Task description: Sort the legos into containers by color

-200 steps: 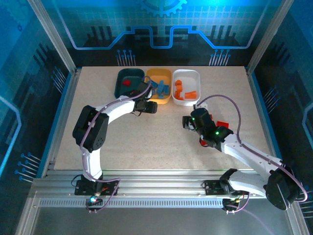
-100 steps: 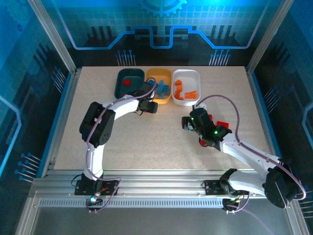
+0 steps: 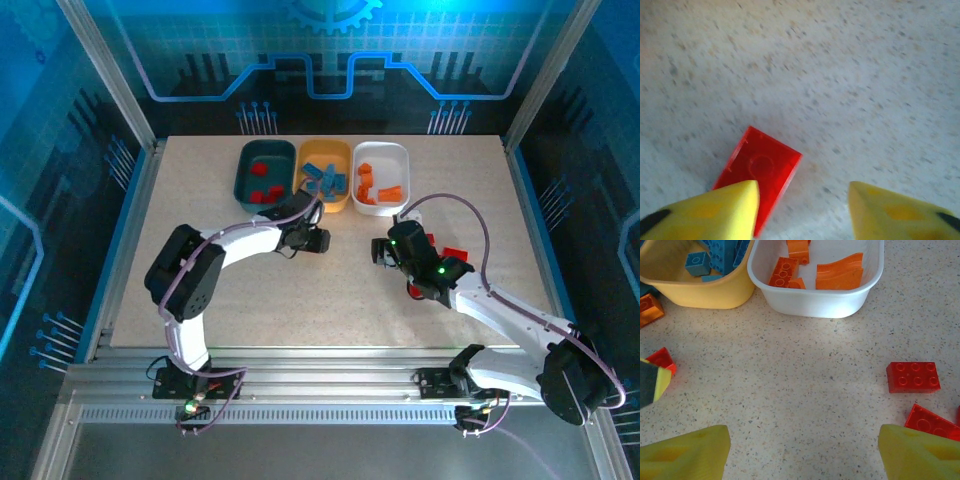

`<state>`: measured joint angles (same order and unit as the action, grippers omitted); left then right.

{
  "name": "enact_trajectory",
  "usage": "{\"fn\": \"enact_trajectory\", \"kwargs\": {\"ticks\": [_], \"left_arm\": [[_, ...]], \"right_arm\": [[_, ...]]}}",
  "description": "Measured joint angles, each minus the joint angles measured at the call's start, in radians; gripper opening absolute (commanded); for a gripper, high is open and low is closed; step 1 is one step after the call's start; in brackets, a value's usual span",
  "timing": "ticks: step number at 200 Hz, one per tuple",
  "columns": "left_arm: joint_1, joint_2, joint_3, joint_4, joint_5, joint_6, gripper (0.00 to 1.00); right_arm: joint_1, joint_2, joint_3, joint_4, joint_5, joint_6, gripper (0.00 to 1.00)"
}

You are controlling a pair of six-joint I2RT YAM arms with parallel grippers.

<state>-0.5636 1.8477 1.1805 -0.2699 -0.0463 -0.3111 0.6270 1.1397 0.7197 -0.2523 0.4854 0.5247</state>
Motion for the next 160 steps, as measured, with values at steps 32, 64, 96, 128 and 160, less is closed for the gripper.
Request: {"fn": "enact_trajectory", "kwargs": {"ticks": [32,64,96,128,160], "left_arm": [[-0.014,-0.078,0.004,-0.018,-0.009,-0.007,0.69],[-0.014,-0.036,0.058,-0.065,-0.074,0.033,0.68],[-0.013,0.105,0.153,-0.150,-0.143,0.102,0.68],[-0.008,0.166,0.196,-0.201,-0.196,0.148,0.67],[-0.001,0.212,0.244,-0.223,-0.205,0.176,0.44]], "right_arm": [[0.000,0.006,0.000,0.000,-0.008,0.000,0.79],[0.000,0.008,0.000,0.000,-0.016,0.000,0.79],[0.000,0.008,0.000,0.000,-0.022,0.000,0.79],[0.000,0.008,0.000,0.000,-0.022,0.000,0.79],[0.000,0.008,0.000,0.000,-0.022,0.000,0.79]]}}
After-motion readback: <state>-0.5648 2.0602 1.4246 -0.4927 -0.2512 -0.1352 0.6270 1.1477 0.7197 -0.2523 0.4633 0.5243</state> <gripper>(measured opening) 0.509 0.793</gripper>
